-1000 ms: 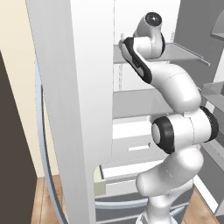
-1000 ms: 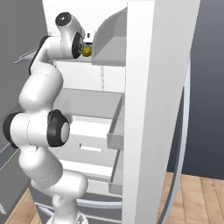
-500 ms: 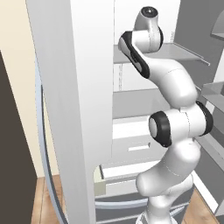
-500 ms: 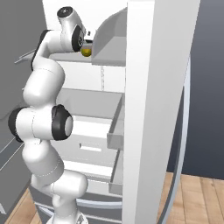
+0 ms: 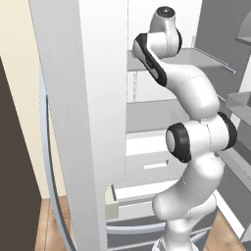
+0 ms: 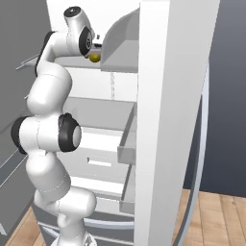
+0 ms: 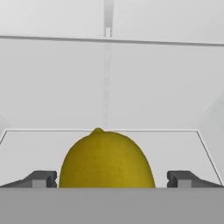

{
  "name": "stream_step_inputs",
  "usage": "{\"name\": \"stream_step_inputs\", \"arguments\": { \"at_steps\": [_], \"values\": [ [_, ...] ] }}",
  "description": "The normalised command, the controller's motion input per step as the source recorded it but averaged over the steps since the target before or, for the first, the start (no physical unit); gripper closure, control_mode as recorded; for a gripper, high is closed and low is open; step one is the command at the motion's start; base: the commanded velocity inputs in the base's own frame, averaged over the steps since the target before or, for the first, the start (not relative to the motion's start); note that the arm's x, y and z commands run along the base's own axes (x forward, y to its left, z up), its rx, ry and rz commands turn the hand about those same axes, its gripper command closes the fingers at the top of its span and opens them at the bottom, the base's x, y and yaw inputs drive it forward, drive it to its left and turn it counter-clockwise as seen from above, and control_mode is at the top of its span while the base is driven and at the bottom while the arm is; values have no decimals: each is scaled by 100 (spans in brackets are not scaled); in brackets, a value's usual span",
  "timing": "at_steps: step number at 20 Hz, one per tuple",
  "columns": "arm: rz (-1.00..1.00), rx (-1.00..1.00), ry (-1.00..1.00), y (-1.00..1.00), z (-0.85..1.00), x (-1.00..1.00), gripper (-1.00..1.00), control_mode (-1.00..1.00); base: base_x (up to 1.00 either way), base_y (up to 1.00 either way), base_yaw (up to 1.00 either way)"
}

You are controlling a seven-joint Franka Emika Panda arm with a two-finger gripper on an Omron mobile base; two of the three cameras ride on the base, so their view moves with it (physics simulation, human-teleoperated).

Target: Retrieve a lemon from the fridge and place it on the cutting board with the fish.

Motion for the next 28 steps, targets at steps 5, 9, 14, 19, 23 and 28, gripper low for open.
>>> {"name": "stream_step_inputs", "arguments": {
  "at_steps": [5,9,14,19,23,28],
  "values": [
    [0,0,2,0,-17,3,100,-100,0,0,0],
    [0,0,1,0,-13,2,100,-100,0,0,0],
    [0,0,-6,4,-5,-9,100,-100,0,0,0],
    [0,0,-37,7,0,-3,100,-100,0,0,0],
    [0,0,-33,0,0,-3,100,-100,0,0,0],
    [0,8,-5,-3,21,-64,100,-100,0,0,0]
  ]
}}
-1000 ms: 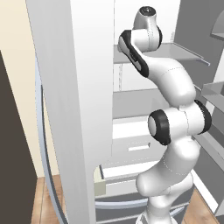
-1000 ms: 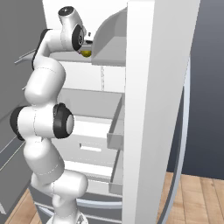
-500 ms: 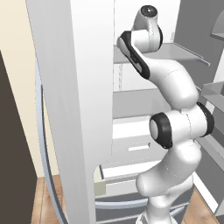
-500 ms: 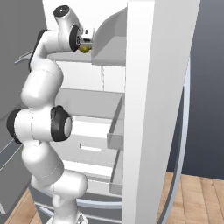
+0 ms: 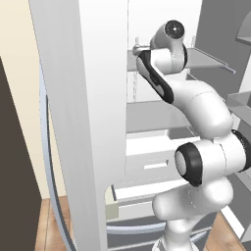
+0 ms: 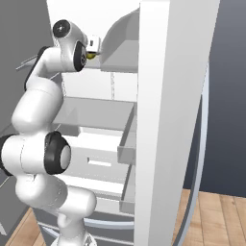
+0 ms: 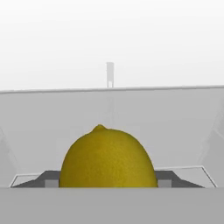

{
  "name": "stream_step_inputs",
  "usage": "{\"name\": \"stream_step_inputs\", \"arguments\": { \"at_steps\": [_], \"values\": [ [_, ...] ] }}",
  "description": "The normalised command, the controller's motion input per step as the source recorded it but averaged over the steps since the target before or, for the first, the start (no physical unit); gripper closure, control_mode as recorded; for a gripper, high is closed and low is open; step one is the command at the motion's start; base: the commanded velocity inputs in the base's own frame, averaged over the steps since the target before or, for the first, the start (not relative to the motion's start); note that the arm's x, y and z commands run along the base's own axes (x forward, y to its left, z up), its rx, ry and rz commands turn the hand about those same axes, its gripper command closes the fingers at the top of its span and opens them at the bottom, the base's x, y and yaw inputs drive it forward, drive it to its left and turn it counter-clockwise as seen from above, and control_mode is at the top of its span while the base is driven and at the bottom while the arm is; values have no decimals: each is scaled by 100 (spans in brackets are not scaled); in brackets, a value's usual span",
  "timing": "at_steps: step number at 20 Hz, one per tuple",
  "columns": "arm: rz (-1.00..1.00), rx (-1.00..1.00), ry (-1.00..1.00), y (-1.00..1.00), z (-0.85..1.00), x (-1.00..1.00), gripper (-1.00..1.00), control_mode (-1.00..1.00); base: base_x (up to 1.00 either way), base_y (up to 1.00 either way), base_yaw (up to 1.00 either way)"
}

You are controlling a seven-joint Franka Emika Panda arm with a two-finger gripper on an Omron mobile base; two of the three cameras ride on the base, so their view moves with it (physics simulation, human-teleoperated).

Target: Retrieve a lemon from the fridge and place it on the cutting board with the fish.

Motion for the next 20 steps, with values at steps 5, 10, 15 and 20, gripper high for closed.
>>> {"name": "stream_step_inputs", "arguments": {
  "at_steps": [5,10,15,20],
  "values": [
    [0,7,0,-4,12,-98,100,-100,0,0,0],
    [0,3,0,-8,0,-100,100,-100,0,0,0],
    [0,0,0,-9,6,-100,100,-100,0,0,0],
    [0,0,13,-11,2,-95,100,-100,0,0,0]
  ]
}}
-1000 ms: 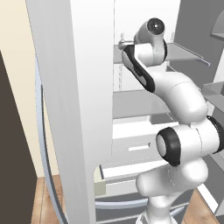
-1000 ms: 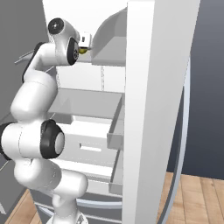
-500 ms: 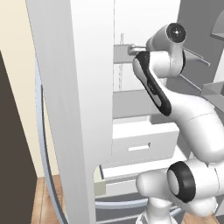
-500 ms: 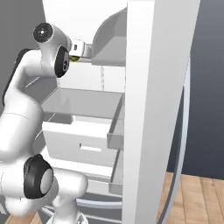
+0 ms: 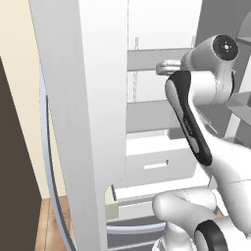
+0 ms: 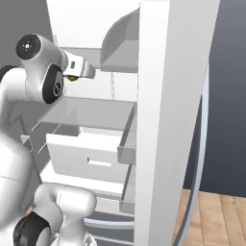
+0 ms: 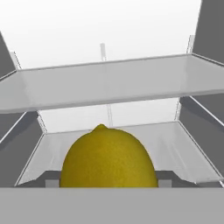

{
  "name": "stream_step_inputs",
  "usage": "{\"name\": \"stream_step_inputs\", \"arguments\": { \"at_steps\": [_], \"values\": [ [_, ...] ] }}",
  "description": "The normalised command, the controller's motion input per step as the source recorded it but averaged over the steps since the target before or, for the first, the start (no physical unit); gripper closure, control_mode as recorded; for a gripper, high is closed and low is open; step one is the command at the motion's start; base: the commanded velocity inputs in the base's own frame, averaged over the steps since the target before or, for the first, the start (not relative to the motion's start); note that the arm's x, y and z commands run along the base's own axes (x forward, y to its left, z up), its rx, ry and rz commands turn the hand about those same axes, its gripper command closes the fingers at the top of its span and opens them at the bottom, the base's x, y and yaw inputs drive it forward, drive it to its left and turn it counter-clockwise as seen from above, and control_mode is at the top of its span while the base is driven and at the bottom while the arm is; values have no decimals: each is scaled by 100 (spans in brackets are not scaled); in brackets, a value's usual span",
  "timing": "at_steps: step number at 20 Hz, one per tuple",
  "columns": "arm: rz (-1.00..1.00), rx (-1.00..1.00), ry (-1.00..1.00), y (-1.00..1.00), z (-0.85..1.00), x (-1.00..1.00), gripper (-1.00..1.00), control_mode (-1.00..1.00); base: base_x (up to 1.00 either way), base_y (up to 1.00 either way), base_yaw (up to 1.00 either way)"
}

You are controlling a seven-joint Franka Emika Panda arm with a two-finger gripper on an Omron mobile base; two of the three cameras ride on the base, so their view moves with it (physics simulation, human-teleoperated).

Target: Retrieve a lemon from the fridge and place it on the cutting board with the fish.

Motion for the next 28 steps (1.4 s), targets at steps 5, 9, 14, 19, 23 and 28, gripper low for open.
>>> {"name": "stream_step_inputs", "arguments": {
  "at_steps": [5,9,14,19,23,28],
  "values": [
    [0,-2,25,-15,0,-94,100,-100,0,0,0],
    [0,-10,36,-12,-9,-81,100,-100,0,0,0],
    [0,-8,29,0,-63,-57,100,-100,0,0,0],
    [0,0,8,0,-63,-28,100,-100,0,0,0],
    [0,0,4,0,-41,-28,100,-100,0,0,0],
    [0,0,2,0,-20,-31,100,-100,0,0,0]
  ]
}}
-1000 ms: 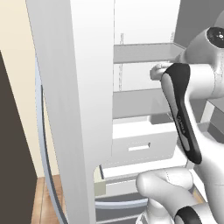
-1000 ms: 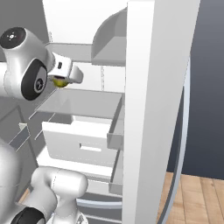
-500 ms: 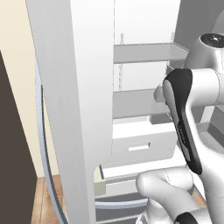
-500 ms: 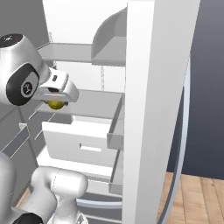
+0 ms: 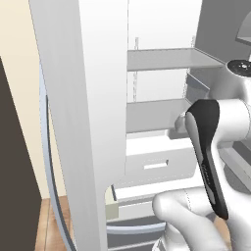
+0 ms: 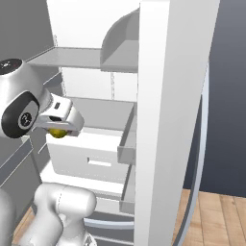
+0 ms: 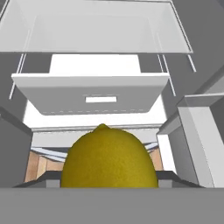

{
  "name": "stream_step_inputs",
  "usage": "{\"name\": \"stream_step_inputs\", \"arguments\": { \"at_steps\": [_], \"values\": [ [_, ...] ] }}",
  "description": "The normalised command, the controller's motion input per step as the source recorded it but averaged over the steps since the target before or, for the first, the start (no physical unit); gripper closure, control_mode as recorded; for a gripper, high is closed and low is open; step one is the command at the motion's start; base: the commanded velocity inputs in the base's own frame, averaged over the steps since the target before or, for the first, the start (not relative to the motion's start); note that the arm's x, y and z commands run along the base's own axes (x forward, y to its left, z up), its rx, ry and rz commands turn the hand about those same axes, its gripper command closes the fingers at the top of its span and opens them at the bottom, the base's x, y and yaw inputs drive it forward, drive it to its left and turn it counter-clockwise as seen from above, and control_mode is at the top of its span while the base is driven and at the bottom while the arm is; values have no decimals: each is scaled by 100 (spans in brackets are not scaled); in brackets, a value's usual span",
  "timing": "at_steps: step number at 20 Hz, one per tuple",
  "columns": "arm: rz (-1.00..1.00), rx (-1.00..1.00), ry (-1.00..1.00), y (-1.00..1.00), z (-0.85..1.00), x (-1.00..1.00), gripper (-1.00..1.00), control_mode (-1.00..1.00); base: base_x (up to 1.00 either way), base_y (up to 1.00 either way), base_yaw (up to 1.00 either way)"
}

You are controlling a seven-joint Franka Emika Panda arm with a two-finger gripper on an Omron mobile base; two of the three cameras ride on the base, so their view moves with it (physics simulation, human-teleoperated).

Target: Retrieve a lemon from the fridge and place it on the cutting board with the fish.

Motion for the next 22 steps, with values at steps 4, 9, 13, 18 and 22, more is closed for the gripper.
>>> {"name": "stream_step_inputs", "arguments": {
  "at_steps": [4,9,13,18,22],
  "values": [
    [0,0,6,0,-10,-3,100,-100,0,0,0],
    [0,0,0,0,0,0,100,-100,0,0,0],
    [0,0,0,0,0,-2,100,100,-33,0,0],
    [0,0,0,0,0,0,100,100,-80,0,0],
    [0,0,0,0,0,0,100,100,-85,0,0]
  ]
}}
